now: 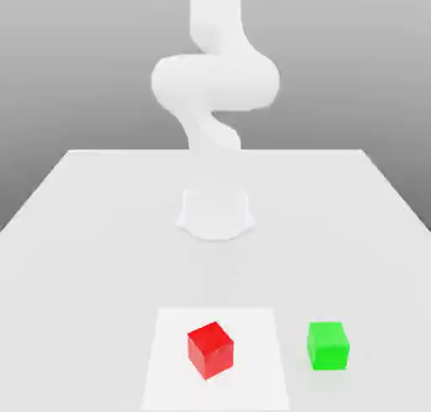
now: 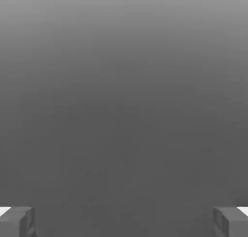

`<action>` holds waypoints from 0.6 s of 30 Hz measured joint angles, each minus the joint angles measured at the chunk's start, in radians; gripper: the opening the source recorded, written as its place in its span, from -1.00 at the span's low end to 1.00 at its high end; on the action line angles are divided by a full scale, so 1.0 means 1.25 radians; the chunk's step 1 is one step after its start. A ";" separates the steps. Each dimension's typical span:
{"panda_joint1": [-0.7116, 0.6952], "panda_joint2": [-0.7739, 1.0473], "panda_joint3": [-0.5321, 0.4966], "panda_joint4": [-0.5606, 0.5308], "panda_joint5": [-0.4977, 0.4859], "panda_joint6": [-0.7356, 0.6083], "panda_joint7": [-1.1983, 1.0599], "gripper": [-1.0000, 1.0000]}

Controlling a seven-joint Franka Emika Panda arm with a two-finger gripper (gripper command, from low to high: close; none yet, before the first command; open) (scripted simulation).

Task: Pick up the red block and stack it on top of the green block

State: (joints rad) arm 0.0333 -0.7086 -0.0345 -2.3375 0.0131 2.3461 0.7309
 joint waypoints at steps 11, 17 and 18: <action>0.092 0.327 -0.092 -0.133 0.052 0.163 -0.250 0.00; 0.112 0.500 -0.110 -0.204 0.062 0.251 -0.370 0.00; 0.115 0.528 -0.113 -0.216 0.057 0.266 -0.386 0.00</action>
State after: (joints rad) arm 0.1768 -0.0484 -0.1763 -2.6081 0.0847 2.6783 0.2484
